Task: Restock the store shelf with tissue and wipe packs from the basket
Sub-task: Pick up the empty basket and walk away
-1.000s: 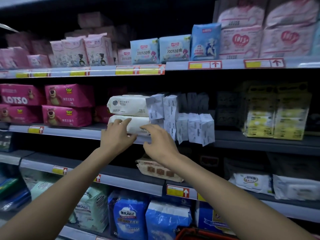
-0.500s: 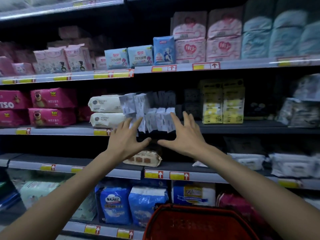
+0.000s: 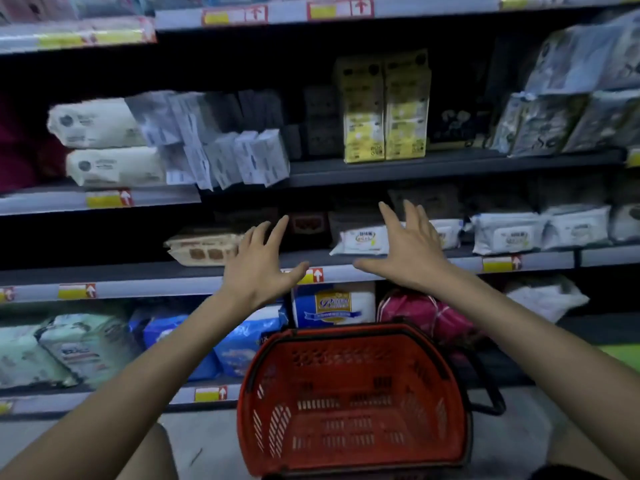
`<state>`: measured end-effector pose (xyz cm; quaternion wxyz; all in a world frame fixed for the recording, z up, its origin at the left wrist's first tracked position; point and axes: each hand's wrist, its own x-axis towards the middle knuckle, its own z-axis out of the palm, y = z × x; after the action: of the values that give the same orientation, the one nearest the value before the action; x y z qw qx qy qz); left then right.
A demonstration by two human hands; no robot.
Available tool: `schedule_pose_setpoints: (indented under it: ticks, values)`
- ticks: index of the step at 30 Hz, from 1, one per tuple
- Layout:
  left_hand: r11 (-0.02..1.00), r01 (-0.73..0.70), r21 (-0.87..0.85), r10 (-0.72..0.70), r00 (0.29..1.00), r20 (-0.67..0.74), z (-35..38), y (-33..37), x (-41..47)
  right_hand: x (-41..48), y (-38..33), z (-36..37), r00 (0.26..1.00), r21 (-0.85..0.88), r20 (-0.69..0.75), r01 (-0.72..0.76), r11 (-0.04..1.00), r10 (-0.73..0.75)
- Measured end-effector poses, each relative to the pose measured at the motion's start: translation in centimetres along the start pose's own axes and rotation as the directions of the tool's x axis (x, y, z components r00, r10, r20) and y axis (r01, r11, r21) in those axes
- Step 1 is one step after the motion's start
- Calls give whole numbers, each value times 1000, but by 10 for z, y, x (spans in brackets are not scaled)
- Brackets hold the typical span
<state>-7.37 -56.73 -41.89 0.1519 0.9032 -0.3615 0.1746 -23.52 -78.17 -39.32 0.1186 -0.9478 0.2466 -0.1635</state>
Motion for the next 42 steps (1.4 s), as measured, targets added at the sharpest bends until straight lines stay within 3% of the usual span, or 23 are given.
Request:
schedule_pose_setpoints:
  ticks: [5, 10, 14, 19, 24, 28, 34, 39, 42]
  values:
    - [995, 87, -38, -79, 981, 177, 93, -13, -36, -18, 45, 87, 988, -23, 115, -96, 995, 98]
    - [977, 212, 20, -205, 911, 357, 184, -37, -77, -42, 100, 183, 941, -94, 250, -210, 973, 227]
    - [965, 245, 98, -263, 868, 421, 233, -61, -97, -62, 147, 231, 909, -215, 300, -231, 949, 290]
    - [924, 315, 219, -377, 847, 374, 260, -85, -113, -78, 176, 263, 896, -270, 221, -323, 907, 384]
    - [836, 518, 180, -529, 677, 511, 268, -104, -103, -76, 174, 285, 832, -343, 272, -386, 856, 484]
    - [785, 589, 192, -567, 558, 606, 274, -129, -86, -65, 178, 288, 817, -287, 245, -453, 844, 522]
    - [671, 698, 250, -626, 352, 696, 264, -131, -70, -55, 182, 279, 773, -163, 338, -514, 842, 537]
    - [562, 801, 208, -637, 259, 726, 240, -126, -62, -47, 166, 257, 667, -100, 481, -603, 792, 569]
    - [507, 847, 160, -639, 245, 729, 212, -133, -68, -47, 139, 226, 589, -123, 543, -650, 750, 599]
